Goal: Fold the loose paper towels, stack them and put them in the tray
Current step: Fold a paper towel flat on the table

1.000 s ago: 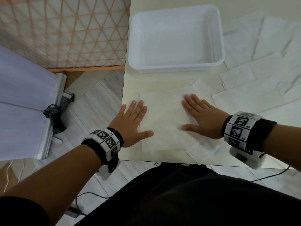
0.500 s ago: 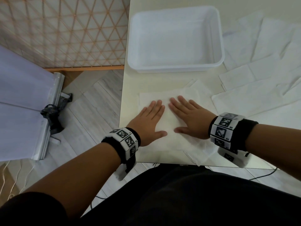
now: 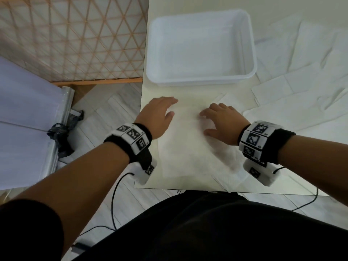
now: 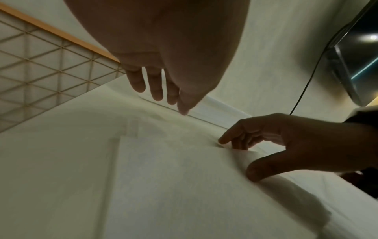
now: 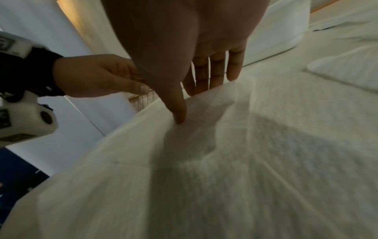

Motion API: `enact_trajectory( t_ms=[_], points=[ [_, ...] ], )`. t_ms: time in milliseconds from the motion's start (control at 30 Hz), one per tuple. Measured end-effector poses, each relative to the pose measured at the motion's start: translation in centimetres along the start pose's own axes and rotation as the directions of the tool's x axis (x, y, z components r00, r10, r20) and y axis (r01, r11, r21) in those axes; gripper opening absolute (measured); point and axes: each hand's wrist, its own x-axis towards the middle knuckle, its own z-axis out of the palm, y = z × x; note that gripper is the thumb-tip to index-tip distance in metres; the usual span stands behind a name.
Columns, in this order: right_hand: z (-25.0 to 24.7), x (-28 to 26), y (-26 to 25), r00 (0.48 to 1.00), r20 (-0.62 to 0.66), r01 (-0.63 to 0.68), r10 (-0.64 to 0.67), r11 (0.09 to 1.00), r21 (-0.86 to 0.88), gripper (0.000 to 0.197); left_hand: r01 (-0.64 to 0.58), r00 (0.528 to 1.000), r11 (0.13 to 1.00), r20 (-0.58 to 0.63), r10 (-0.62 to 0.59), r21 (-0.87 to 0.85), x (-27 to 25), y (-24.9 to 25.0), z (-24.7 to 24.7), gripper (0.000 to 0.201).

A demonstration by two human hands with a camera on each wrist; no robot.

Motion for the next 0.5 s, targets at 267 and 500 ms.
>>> enact_trajectory(
  t_ms=[267,500],
  points=[
    [-0.6,0.5,0.5,0.992,0.104,-0.097,0.074,0.967,0.235,0.024,0.119,0.99,0.977,0.048,-0.13,0.179,2.7,-0.1,0.5,0.033],
    [-2.4,-1.5,2.9,0.991,0.04,-0.132,0.126,0.91,0.394,0.013,0.095,0.995,0.995,0.005,-0.095,-0.034,2.7,-0.1,0.5,0.006]
  ],
)
